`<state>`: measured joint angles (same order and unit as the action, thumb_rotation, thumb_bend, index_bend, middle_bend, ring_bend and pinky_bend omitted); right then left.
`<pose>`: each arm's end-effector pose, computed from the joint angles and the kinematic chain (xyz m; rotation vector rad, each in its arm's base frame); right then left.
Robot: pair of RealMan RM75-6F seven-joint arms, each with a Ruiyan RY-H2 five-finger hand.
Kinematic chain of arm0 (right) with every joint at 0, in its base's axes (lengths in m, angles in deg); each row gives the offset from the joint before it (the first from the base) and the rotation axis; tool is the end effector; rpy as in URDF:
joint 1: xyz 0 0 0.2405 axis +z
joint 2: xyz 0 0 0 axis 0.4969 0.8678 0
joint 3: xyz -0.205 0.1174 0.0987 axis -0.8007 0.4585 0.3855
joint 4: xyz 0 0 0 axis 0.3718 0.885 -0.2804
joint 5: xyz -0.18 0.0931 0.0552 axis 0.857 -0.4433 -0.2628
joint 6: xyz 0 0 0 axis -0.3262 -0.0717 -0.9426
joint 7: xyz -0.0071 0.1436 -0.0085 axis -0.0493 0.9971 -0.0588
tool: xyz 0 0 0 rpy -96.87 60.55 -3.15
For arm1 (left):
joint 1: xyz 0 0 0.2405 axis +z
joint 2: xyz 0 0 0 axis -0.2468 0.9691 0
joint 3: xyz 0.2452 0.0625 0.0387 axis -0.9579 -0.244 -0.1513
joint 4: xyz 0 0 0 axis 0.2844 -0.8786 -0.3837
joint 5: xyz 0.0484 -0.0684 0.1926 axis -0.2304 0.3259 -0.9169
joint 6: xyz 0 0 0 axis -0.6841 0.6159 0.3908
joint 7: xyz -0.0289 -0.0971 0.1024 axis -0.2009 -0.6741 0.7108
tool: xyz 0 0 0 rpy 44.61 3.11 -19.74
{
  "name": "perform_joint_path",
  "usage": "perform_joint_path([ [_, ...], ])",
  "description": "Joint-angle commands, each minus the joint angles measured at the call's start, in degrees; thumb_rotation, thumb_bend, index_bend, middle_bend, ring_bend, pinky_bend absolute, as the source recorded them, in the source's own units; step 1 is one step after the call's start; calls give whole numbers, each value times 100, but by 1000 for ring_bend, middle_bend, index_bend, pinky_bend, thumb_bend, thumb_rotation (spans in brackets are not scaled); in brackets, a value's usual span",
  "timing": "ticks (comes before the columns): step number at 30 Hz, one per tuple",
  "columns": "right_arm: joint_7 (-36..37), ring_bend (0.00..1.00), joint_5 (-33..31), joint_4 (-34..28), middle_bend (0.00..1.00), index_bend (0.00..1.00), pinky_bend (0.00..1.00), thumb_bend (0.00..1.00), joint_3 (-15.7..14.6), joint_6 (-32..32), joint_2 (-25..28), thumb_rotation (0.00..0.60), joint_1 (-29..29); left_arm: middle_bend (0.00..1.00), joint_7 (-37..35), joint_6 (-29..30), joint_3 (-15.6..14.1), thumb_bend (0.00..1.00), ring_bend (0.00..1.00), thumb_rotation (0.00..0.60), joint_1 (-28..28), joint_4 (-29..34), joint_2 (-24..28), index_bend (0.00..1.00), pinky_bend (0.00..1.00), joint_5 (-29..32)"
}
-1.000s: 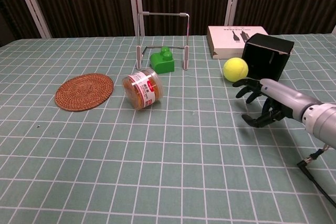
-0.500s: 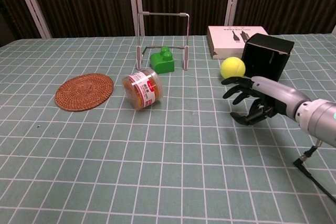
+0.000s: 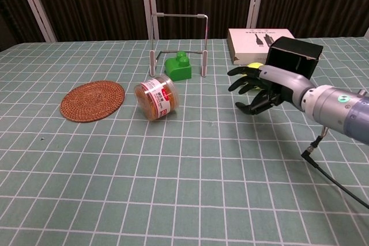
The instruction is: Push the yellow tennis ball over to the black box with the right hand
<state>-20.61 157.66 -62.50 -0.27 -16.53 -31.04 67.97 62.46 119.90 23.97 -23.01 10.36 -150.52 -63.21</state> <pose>-0.1664 -0.3570 -0.0537 1.5634 -1.6352 1.2499 -0.3094 0.1972 0.1353 -1.5282 -0.7716 -0.9187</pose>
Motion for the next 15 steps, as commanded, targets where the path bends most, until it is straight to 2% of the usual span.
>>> perform_joint_path([
  [1,694,139,142,463,208,62,251,482,137,-195,-178,600,262,87,24,-46,18,168,63,600,-16,-15,-20,9,48,49],
  [4,1183,100,314,832,181,25,143,482,131,-251,-302,600,409,87,42,-92,35,168,63,600,-31,-30,-36,9,48,99],
  [10,1993,19,594,1470,81,0,23,482,16,-411,-475,600,669,87,67,-200,69,167,63,600,-66,-80,-70,9,48,214],
  [15,2627,0,769,1907,21,0,0,482,-71,-353,-607,600,785,87,94,-278,88,168,63,600,-96,-106,-91,9,48,285],
])
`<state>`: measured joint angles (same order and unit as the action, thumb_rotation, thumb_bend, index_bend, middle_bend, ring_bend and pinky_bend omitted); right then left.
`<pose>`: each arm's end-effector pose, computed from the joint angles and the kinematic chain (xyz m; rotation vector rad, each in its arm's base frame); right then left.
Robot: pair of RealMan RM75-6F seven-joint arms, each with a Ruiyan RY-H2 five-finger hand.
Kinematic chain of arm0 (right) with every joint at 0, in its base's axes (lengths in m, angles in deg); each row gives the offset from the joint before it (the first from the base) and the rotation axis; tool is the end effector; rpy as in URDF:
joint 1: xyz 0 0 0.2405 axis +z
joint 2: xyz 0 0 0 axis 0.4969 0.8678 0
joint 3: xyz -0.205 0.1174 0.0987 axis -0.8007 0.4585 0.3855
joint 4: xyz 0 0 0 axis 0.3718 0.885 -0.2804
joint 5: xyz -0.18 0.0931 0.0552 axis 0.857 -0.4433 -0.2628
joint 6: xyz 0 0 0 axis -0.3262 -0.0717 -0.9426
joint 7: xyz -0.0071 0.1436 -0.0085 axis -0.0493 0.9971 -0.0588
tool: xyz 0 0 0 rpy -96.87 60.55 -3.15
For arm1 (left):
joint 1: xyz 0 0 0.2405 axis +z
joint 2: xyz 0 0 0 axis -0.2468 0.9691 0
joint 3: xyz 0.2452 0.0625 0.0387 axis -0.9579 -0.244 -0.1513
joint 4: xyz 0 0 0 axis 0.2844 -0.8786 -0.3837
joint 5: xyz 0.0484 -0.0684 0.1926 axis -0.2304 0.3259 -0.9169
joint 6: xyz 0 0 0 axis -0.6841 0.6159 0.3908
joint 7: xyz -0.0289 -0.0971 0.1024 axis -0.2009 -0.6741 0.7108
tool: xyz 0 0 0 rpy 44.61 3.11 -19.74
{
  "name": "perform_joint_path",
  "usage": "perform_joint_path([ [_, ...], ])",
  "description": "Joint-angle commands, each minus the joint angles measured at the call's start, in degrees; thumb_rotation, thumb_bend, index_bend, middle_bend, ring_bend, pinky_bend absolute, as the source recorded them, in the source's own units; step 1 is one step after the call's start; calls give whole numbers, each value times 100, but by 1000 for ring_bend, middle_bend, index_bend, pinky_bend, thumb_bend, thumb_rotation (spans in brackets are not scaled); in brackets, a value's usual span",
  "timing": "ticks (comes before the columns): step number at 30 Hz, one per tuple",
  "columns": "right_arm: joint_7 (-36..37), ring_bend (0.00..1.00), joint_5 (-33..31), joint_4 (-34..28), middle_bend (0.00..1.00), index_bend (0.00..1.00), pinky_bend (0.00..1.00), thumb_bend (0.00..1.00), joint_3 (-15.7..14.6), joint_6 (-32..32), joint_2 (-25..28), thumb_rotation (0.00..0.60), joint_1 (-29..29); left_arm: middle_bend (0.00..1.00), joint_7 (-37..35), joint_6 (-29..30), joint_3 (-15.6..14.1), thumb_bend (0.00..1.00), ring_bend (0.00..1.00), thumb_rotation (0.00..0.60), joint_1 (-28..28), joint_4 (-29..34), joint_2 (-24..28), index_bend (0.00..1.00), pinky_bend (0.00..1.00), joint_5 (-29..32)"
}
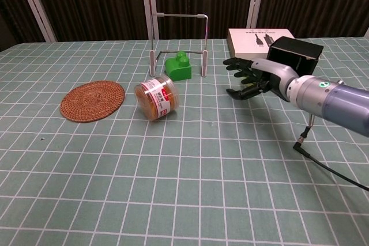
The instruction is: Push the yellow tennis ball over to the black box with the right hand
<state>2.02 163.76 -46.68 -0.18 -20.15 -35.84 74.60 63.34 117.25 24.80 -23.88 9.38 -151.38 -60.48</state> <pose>-0.1661 -0.3962 -0.0650 1.4819 -1.7851 1.3380 -0.3159 0.2061 0.1311 -1.5158 -0.7918 -0.8725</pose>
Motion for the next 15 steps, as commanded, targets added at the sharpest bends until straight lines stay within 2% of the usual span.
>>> perform_joint_path([
  [1,413,0,172,382,12,0,0,482,-88,34,-145,600,128,87,7,-19,6,168,63,600,-10,-10,-8,9,48,16],
  [10,506,0,183,864,0,0,0,482,-129,465,-385,600,119,88,10,-30,-4,168,63,600,-15,-24,-13,9,48,24],
  [15,466,0,136,974,0,0,0,482,-147,494,-381,600,126,88,22,3,-16,167,63,600,3,-16,-14,9,48,13],
])
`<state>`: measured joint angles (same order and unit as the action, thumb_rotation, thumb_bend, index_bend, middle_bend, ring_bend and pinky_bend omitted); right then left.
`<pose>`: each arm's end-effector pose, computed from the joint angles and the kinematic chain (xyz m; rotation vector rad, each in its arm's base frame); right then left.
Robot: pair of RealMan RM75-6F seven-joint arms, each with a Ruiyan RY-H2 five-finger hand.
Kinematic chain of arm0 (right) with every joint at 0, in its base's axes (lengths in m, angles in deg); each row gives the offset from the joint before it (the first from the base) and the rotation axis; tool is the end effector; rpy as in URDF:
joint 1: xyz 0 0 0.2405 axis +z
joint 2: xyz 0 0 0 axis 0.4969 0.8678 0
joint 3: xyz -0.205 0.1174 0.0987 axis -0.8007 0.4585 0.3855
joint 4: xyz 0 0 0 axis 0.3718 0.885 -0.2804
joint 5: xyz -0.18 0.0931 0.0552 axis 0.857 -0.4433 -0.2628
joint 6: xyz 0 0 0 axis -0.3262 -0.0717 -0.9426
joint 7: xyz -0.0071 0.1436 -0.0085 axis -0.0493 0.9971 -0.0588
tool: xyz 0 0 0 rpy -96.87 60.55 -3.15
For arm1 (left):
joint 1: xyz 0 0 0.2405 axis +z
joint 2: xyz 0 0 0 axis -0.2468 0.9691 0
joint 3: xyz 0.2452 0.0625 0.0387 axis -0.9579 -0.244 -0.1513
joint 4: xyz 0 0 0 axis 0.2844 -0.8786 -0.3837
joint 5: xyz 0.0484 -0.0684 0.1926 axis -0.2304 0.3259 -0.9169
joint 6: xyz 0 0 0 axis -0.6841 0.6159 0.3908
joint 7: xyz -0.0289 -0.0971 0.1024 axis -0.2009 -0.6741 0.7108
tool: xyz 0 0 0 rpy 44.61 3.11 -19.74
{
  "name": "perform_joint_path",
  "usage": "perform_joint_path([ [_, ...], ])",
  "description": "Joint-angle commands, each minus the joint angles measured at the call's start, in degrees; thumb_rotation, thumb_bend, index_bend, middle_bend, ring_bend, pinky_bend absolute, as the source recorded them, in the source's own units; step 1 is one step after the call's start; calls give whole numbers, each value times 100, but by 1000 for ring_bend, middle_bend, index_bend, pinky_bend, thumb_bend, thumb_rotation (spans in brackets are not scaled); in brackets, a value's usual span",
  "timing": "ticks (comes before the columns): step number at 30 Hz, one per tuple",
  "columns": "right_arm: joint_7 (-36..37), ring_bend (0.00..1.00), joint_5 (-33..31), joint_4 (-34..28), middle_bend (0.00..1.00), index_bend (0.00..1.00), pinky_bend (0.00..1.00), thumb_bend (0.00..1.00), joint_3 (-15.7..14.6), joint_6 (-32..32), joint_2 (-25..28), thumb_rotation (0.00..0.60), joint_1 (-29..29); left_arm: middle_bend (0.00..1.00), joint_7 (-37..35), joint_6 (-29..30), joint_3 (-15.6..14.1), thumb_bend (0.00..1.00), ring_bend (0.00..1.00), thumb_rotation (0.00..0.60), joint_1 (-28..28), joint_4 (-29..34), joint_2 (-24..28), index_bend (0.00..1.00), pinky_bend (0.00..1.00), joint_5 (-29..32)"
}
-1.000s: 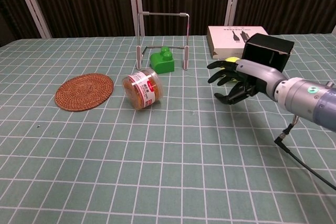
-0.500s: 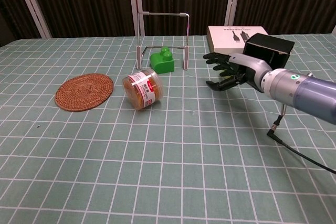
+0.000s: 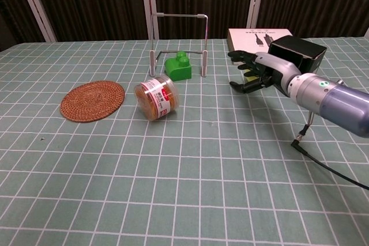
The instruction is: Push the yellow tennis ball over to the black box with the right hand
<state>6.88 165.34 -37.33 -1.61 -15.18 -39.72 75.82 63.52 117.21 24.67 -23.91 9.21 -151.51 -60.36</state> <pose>-0.1763 -0.4079 -0.0636 1.4349 -1.7045 1.4072 -0.3166 0.2059 0.1303 -1.5171 -0.7912 -0.8672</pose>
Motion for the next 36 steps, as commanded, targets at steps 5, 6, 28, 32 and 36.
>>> perform_joint_path([
  [5,1,0,-165,295,0,0,0,483,-2,-140,26,600,3,89,44,-34,-1,167,63,600,2,-5,-16,9,48,46],
  [6,29,0,-179,348,0,0,0,482,-5,-171,20,600,12,89,52,-43,1,168,63,600,-2,-5,-19,9,48,53],
  [28,759,0,-110,1912,0,0,0,483,-214,-538,-271,600,231,90,138,-240,43,168,64,600,-77,-77,-88,9,48,229],
  [32,718,0,-42,1895,0,0,0,482,-297,-419,-248,600,173,91,137,-251,22,168,63,600,-90,-56,-83,10,48,192],
  [36,531,0,77,1561,0,0,0,482,-441,-91,-134,600,-16,91,92,-151,-28,168,64,600,-63,3,-38,12,48,61],
])
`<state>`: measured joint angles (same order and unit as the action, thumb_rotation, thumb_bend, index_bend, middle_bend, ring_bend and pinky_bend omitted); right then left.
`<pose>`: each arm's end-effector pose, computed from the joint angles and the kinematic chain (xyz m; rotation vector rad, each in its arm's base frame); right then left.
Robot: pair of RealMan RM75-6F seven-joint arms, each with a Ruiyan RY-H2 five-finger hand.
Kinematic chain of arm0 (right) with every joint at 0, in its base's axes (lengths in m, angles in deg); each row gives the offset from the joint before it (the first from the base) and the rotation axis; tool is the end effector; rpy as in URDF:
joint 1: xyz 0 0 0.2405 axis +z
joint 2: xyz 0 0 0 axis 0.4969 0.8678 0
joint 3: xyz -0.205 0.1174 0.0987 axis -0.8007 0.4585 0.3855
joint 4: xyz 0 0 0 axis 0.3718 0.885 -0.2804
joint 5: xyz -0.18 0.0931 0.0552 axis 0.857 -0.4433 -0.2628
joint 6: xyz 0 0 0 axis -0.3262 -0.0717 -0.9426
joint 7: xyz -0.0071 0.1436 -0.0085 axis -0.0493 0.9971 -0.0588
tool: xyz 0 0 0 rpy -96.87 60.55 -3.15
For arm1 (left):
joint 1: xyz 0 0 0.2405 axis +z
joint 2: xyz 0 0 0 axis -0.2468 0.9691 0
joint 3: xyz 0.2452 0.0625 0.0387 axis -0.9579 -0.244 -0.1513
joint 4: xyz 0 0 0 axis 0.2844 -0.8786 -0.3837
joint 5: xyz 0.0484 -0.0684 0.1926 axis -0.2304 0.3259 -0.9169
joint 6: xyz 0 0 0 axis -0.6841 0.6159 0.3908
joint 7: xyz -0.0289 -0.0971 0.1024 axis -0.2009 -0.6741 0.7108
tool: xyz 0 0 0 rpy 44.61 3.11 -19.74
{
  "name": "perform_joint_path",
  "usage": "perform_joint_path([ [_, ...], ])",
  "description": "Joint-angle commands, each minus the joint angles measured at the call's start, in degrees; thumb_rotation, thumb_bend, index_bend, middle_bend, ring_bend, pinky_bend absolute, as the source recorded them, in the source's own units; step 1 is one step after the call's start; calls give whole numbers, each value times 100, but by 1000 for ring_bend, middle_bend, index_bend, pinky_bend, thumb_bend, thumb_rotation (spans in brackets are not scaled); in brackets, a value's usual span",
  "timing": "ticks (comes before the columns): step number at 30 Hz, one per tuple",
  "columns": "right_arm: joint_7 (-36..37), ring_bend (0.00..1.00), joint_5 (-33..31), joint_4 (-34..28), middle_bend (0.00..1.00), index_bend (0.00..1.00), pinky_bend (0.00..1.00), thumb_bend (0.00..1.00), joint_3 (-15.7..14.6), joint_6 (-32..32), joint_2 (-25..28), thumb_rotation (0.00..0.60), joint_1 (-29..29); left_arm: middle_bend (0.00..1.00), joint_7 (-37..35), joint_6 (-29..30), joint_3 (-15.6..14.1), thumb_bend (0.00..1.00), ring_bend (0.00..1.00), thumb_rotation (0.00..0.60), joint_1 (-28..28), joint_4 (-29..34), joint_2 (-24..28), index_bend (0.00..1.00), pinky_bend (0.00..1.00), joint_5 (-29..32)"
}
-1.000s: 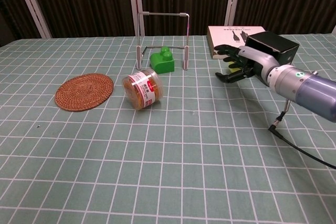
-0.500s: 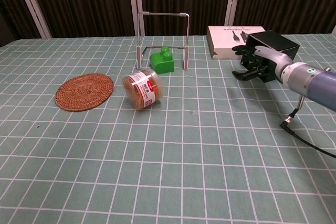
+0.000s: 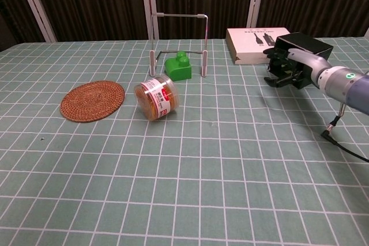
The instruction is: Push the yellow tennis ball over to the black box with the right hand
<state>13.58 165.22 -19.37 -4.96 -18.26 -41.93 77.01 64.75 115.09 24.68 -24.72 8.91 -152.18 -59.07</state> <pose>-0.2347 -0.4357 -0.0358 1.3548 -1.5917 1.2675 -0.3187 0.2105 0.1235 -1.5311 -0.8058 -0.8319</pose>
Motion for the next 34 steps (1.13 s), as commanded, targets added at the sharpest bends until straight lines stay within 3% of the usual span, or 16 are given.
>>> perform_joint_path([
  [1,-232,0,141,-425,0,0,0,481,-166,348,163,600,-218,91,-54,109,-49,168,63,600,34,56,50,13,48,-121],
  [7,-1151,0,372,-2203,0,0,0,404,-486,1262,920,600,-854,100,-206,369,-201,168,63,600,133,199,202,18,48,-451],
  [14,-3495,0,416,-5419,0,0,0,393,-956,2409,2403,600,-1874,100,-319,447,-410,168,63,600,222,414,427,27,48,-697],
  [17,-4628,0,623,-6360,0,0,0,394,-1376,3151,3147,600,-2477,94,-247,301,-442,168,63,600,226,547,512,20,48,-585],
  [20,-5176,0,709,-6683,0,0,0,393,-1602,3607,3527,600,-2871,84,-149,282,-431,167,64,600,247,630,550,7,48,-518],
  [26,-6830,0,711,-6630,0,0,0,392,-1815,4767,3811,600,-3791,72,-96,421,-437,166,63,600,334,764,603,1,48,-554],
  [34,-6697,0,763,-6489,0,0,0,356,-1741,5139,3960,600,-4160,66,-75,467,-392,164,63,600,323,847,613,0,48,-616],
])
